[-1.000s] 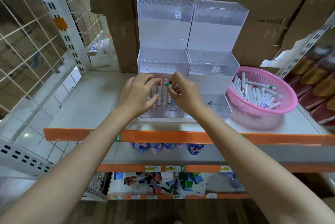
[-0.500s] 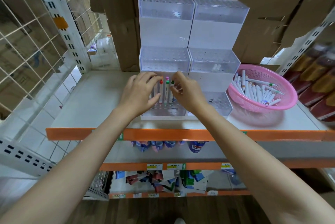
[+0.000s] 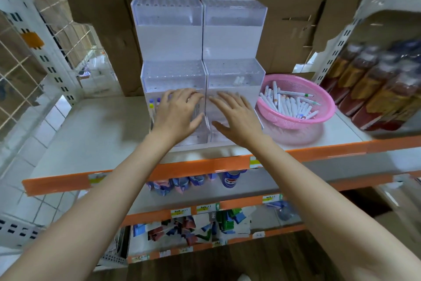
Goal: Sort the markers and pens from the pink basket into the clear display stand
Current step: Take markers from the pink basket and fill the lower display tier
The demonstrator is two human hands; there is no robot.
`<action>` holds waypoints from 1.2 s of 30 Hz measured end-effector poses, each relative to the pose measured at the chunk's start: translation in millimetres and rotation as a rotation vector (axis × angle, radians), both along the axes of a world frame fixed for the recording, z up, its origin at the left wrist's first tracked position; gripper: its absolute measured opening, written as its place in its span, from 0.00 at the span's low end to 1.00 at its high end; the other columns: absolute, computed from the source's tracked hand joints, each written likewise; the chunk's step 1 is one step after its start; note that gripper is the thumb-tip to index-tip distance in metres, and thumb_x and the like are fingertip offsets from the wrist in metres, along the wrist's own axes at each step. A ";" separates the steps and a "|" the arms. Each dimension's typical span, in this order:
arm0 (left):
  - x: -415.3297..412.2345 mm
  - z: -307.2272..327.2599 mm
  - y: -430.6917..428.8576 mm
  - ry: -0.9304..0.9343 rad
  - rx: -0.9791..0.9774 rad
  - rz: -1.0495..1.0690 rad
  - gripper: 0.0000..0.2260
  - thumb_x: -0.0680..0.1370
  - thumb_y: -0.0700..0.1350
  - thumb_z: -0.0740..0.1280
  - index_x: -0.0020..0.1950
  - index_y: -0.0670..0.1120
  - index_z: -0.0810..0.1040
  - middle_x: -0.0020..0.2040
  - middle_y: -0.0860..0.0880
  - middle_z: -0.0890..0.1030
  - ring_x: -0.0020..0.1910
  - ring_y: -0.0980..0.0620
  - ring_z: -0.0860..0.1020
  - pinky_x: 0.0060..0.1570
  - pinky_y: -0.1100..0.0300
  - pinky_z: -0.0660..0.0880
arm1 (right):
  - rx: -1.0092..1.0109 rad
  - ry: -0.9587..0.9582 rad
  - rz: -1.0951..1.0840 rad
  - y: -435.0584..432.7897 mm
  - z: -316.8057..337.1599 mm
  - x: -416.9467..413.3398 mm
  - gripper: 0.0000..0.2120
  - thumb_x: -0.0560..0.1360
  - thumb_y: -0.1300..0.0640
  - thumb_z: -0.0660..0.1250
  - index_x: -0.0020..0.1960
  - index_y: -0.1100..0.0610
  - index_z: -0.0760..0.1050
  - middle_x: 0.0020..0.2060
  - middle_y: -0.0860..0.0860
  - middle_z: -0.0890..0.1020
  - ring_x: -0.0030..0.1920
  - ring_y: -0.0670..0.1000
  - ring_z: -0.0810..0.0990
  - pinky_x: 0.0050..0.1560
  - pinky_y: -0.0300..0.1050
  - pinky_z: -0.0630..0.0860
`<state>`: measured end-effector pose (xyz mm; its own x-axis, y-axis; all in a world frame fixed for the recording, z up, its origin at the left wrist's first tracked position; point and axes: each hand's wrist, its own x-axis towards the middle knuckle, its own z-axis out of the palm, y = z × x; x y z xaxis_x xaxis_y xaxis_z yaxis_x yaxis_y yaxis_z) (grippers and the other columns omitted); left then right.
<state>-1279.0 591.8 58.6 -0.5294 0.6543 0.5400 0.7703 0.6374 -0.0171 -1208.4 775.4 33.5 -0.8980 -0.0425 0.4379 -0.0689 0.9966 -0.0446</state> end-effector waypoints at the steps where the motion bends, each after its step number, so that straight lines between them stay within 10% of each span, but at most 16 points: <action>1: 2.8 1.5 10.1 -0.003 -0.006 -0.020 0.21 0.72 0.51 0.69 0.63 0.46 0.76 0.59 0.46 0.78 0.59 0.45 0.76 0.58 0.48 0.67 | -0.018 -0.009 -0.011 7.0 -0.1 4.3 0.30 0.74 0.47 0.68 0.73 0.52 0.66 0.70 0.54 0.70 0.71 0.57 0.68 0.71 0.57 0.60; 22: 46.7 -4.4 259.8 -0.158 -0.128 -0.075 0.14 0.74 0.44 0.65 0.58 0.42 0.76 0.53 0.42 0.78 0.52 0.41 0.76 0.45 0.50 0.72 | -0.002 -0.237 -0.204 231.2 9.6 38.8 0.20 0.80 0.53 0.57 0.71 0.54 0.67 0.66 0.53 0.74 0.65 0.57 0.72 0.60 0.52 0.69; 30: 7.6 -26.9 293.0 -0.400 -0.275 0.053 0.16 0.78 0.43 0.59 0.65 0.45 0.72 0.58 0.42 0.77 0.57 0.41 0.74 0.48 0.50 0.72 | -0.053 -0.434 -0.195 241.1 0.4 8.8 0.11 0.78 0.55 0.60 0.52 0.60 0.77 0.54 0.58 0.79 0.53 0.60 0.78 0.41 0.48 0.68; 36: -2.5 -30.5 301.3 -0.425 -0.268 0.037 0.08 0.76 0.40 0.60 0.50 0.42 0.78 0.50 0.41 0.78 0.50 0.41 0.74 0.44 0.51 0.70 | -0.290 -0.475 -0.201 230.6 2.7 -2.1 0.15 0.78 0.50 0.60 0.50 0.61 0.78 0.49 0.59 0.80 0.49 0.59 0.78 0.41 0.46 0.64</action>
